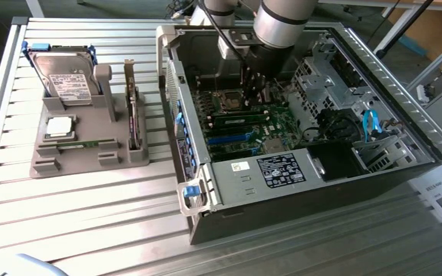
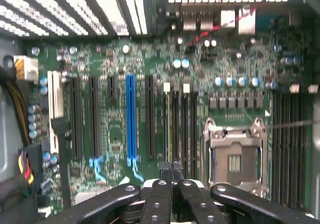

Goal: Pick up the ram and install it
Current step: 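Press down the ram until it locks into place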

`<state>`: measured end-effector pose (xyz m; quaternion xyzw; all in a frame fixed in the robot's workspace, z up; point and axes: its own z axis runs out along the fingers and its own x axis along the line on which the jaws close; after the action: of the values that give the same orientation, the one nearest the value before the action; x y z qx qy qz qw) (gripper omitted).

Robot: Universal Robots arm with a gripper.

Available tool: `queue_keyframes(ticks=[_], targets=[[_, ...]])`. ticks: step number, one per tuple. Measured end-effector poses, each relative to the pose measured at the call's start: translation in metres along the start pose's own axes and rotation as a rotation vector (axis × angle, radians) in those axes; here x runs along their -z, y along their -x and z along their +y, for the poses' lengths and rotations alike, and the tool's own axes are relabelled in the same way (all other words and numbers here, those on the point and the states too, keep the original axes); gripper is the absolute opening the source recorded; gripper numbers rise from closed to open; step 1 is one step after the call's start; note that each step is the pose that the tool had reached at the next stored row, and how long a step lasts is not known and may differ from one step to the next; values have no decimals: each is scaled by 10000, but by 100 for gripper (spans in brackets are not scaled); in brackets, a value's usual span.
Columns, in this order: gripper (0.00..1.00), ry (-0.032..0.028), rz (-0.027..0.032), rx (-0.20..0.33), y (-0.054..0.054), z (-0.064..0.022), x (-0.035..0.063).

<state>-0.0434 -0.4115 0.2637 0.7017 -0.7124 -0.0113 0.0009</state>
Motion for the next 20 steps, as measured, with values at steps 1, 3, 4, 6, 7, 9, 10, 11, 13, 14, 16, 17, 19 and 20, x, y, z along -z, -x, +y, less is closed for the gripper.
queue_keyframes(ticks=[1,3,4,6,7,9,10,11,13,14,16,17,19,20], targets=[[10,-1,0,1,0,10,0],[10,-1,1,0,-1,41,-1],[10,-1,0,1,-1,62,-1],[10,0,1,1,-1,86,-2],[10,0,1,2,-1,95,-2],[10,0,1,1,-2,126,-2],[10,0,1,0,-3,142,-3],[10,0,0,0,-2,148,-3],[10,0,1,1,-2,148,-3],[10,0,1,1,-2,148,-3],[10,-1,-1,1,-3,149,-11],[10,-1,0,2,-3,148,-19],[10,0,1,1,-3,148,-41],[10,0,1,1,-3,148,-53]])
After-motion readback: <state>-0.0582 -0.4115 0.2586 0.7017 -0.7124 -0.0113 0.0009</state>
